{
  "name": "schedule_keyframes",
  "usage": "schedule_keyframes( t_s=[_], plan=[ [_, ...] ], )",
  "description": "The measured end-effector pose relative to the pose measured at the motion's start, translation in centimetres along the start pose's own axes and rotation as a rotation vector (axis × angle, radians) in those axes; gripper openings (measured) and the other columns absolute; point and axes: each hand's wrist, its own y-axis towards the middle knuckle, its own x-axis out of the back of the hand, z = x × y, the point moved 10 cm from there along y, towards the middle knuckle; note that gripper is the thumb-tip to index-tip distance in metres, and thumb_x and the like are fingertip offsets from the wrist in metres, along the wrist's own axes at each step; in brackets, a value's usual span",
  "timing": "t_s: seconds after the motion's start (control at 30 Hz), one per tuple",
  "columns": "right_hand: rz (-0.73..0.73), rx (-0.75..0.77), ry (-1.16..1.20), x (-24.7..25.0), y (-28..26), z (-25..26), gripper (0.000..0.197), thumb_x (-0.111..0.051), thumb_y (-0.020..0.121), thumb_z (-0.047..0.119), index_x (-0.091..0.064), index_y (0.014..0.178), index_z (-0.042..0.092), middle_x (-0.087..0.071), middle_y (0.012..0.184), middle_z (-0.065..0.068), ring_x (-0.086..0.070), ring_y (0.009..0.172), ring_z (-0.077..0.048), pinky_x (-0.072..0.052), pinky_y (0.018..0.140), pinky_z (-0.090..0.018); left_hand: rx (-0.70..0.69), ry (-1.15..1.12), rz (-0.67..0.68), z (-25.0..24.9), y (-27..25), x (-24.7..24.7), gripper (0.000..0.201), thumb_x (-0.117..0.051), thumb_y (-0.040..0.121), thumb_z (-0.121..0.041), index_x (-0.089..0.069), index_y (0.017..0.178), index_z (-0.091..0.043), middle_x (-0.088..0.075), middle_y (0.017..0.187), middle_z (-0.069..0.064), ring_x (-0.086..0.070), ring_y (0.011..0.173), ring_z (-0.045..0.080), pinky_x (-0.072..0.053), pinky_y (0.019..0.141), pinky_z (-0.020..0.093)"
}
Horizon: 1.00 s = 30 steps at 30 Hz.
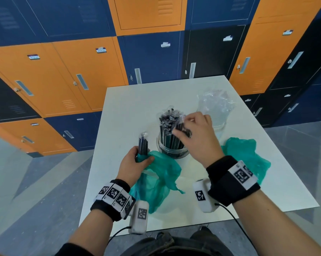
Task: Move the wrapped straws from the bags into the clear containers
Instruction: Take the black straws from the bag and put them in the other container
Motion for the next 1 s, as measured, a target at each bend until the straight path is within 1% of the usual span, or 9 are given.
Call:
schedule_keyframes(
  t_s=[0.1, 0.2, 0.3, 0.5, 0.73, 0.8, 0.87, 0.93, 1.0],
  plan=[
    [-0.104, 0.080, -0.026, 0.1, -0.7, 0.3, 0.031, -0.064, 0.090, 0.034, -0.064, 0.116, 0.017, -0.051, 0.130, 0.000, -0.040, 0.119, -0.022, -0.039, 0.104, -0.039, -0.004, -0.002, 0.001, -0.1, -0.1, 0.0, 0.023, -0.076, 0.083, -0.021, -0.061, 0.100, -0.022, -0.068, 0.090, -0.002, -0.064, 0.078, 0.012, -0.051, 0.071, 0.022],
    [-0.069, 0.203, -0.083, -0.9, -1.2, 1.9, 0.056, -0.051, 0.097, 0.026, -0.030, 0.150, 0.027, -0.029, 0.156, 0.007, -0.024, 0.144, -0.015, -0.018, 0.119, -0.036, -0.002, -0.018, 0.004, -0.1, -0.1, 0.0, 0.022, -0.076, 0.083, -0.021, -0.061, 0.099, -0.023, -0.068, 0.089, -0.002, -0.064, 0.078, 0.013, -0.052, 0.071, 0.024],
    [0.032, 0.209, -0.292, -3.9, -2.4, 1.5, 0.054, -0.032, 0.102, 0.033, -0.017, 0.154, 0.027, -0.013, 0.162, 0.010, -0.005, 0.149, -0.010, -0.008, 0.121, -0.046, -0.014, 0.011, -0.004, -0.2, -0.1, 0.0, 0.022, -0.076, 0.083, -0.022, -0.061, 0.099, -0.024, -0.068, 0.090, -0.004, -0.064, 0.079, 0.011, -0.050, 0.070, 0.019],
    [0.047, 0.211, -0.395, -4.6, -2.9, 0.8, 0.056, -0.028, 0.102, 0.044, -0.018, 0.154, 0.027, -0.012, 0.162, 0.011, -0.003, 0.150, -0.012, 0.001, 0.119, -0.052, -0.036, 0.005, -0.017, -0.7, -0.2, 0.4, 0.021, -0.075, 0.084, -0.022, -0.060, 0.098, -0.025, -0.068, 0.090, -0.006, -0.064, 0.077, 0.006, -0.048, 0.063, 0.010],
    [0.014, 0.208, -0.436, -4.8, -3.2, 1.4, 0.052, -0.031, 0.101, 0.038, -0.028, 0.151, 0.026, -0.025, 0.159, 0.010, -0.014, 0.149, -0.014, -0.001, 0.119, -0.051, -0.062, 0.040, -0.056, -1.0, -0.1, 1.1, 0.021, -0.077, 0.082, -0.027, -0.059, 0.089, -0.036, -0.062, 0.103, 0.004, -0.061, 0.086, 0.011, -0.047, 0.068, 0.015],
    [-0.071, 0.205, -0.347, -3.3, -3.3, 2.7, 0.047, -0.039, 0.099, 0.037, -0.042, 0.144, 0.026, -0.039, 0.151, 0.010, -0.028, 0.143, -0.019, -0.015, 0.115, -0.049, -0.066, 0.046, -0.067, -1.0, -0.1, 1.4, 0.022, -0.077, 0.082, -0.027, -0.059, 0.088, -0.037, -0.062, 0.104, 0.005, -0.061, 0.088, 0.012, -0.047, 0.069, 0.016],
    [-0.158, 0.249, -0.186, -2.1, -4.1, 4.3, 0.035, -0.048, 0.095, 0.031, -0.056, 0.127, 0.022, -0.055, 0.131, 0.007, -0.046, 0.120, -0.020, -0.034, 0.099, -0.042, -0.056, 0.030, -0.068, -0.9, -0.2, 1.6, 0.021, -0.077, 0.082, -0.026, -0.059, 0.090, -0.034, -0.065, 0.100, 0.004, -0.062, 0.086, 0.012, -0.048, 0.068, 0.017],
    [-0.081, 0.319, -0.019, -3.4, -5.2, 5.5, 0.023, -0.053, 0.092, 0.025, -0.058, 0.113, 0.017, -0.057, 0.113, 0.003, -0.052, 0.099, -0.017, -0.043, 0.085, -0.037, -0.045, 0.005, -0.056, -0.8, -0.3, 1.5, 0.020, -0.076, 0.083, -0.025, -0.060, 0.092, -0.031, -0.068, 0.095, 0.002, -0.064, 0.080, 0.010, -0.048, 0.064, 0.015],
    [0.162, 0.259, 0.101, -7.0, -6.2, 5.3, 0.024, -0.056, 0.093, 0.029, -0.052, 0.113, 0.016, -0.054, 0.111, 0.003, -0.055, 0.092, -0.015, -0.046, 0.078, -0.032, -0.032, -0.027, -0.043, -0.7, -0.6, 1.5, 0.020, -0.076, 0.083, -0.024, -0.060, 0.094, -0.030, -0.069, 0.090, -0.001, -0.065, 0.077, 0.011, -0.050, 0.062, 0.014]
  ],
)
